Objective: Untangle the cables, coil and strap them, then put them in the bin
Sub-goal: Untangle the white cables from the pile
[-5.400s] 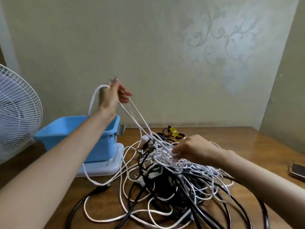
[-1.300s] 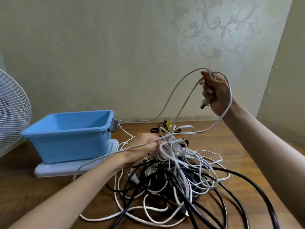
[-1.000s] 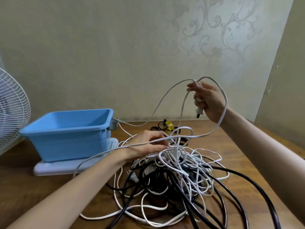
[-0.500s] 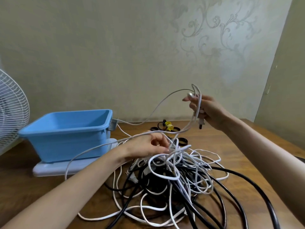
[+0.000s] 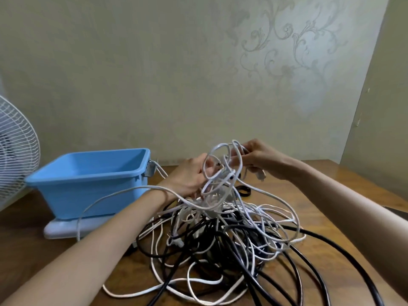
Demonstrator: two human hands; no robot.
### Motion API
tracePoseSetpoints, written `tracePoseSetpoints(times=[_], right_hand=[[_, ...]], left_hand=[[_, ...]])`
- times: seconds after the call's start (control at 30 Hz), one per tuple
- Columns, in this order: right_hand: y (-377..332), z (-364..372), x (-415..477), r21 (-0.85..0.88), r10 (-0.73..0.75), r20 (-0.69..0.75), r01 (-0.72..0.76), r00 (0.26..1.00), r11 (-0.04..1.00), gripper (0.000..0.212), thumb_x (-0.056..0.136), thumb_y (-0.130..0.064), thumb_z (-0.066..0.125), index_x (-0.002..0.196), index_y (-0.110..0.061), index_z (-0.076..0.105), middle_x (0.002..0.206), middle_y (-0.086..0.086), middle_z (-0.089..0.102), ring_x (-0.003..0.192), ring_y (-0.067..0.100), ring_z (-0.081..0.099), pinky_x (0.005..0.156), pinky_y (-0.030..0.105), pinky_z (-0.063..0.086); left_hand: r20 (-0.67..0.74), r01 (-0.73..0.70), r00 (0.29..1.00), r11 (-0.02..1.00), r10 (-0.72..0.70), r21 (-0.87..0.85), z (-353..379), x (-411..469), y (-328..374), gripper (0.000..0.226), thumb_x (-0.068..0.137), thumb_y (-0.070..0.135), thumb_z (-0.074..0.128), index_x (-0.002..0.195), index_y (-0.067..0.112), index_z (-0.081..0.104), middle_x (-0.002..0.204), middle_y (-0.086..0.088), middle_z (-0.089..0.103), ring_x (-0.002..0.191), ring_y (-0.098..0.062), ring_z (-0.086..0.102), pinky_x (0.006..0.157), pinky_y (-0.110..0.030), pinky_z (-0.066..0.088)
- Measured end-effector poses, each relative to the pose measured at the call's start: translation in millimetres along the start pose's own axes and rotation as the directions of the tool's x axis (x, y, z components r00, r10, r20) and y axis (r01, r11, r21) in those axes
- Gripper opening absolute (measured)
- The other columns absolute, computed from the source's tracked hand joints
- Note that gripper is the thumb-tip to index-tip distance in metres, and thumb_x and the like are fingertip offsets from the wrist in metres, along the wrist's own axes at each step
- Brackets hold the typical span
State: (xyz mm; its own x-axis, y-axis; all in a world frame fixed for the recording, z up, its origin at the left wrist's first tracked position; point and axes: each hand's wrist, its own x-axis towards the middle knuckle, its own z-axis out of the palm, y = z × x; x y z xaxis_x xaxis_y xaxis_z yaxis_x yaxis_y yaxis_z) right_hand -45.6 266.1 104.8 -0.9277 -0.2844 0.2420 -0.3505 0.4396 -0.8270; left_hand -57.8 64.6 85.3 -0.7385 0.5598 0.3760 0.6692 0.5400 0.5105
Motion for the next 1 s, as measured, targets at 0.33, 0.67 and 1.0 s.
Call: tracePoseSetpoints(times=[0.33, 0.67, 1.0], right_hand=[[14, 1, 4, 0.18, 0.127, -0.308, -0.073, 0.943, 0.981, 0.042, 0.085, 0.008, 0.055, 0.049, -0.011, 0.066, 0.037, -0.01, 0.04, 0.038, 0.005, 0.026, 0.042, 0.019, 0.019], [8, -15, 16, 0.398, 0.038, -0.319, 0.098, 0.947, 0.912, 0.03, 0.086, -0.012, 0.057, 0.059, -0.012, 0.07, 0.056, -0.001, 0.042, 0.041, 0.004, 0.026, 0.042, 0.016, 0.019], [10, -14, 0, 0.113, -0.003, 0.024, 0.001, 1.0, 0.994, 0.027, 0.096, -0.004, 0.048, 0.089, -0.01, 0.074, 0.063, 0.003, 0.062, 0.04, 0.004, 0.03, 0.039, 0.014, 0.023]], left_hand=[[0.379, 0.143, 0.918, 0.989, -0.119, -0.037, -17, -16, -19, 0.016, 0.079, 0.007, 0.072, 0.087, 0.016, 0.062, 0.07, 0.008, 0.059, 0.062, -0.003, 0.052, 0.064, -0.019, 0.044], [-0.019, -0.089, 0.993, 0.861, 0.114, 0.5, -9, -12, -18, 0.028, 0.088, 0.037, 0.061, 0.114, 0.028, 0.062, 0.108, 0.006, 0.06, 0.095, -0.018, 0.059, 0.077, -0.03, 0.044], [-0.118, -0.151, 0.984, 0.976, 0.134, -0.155, -8, -16, -26, 0.007, 0.081, 0.011, 0.073, 0.081, 0.015, 0.067, 0.083, 0.012, 0.066, 0.077, -0.001, 0.061, 0.076, -0.025, 0.051]])
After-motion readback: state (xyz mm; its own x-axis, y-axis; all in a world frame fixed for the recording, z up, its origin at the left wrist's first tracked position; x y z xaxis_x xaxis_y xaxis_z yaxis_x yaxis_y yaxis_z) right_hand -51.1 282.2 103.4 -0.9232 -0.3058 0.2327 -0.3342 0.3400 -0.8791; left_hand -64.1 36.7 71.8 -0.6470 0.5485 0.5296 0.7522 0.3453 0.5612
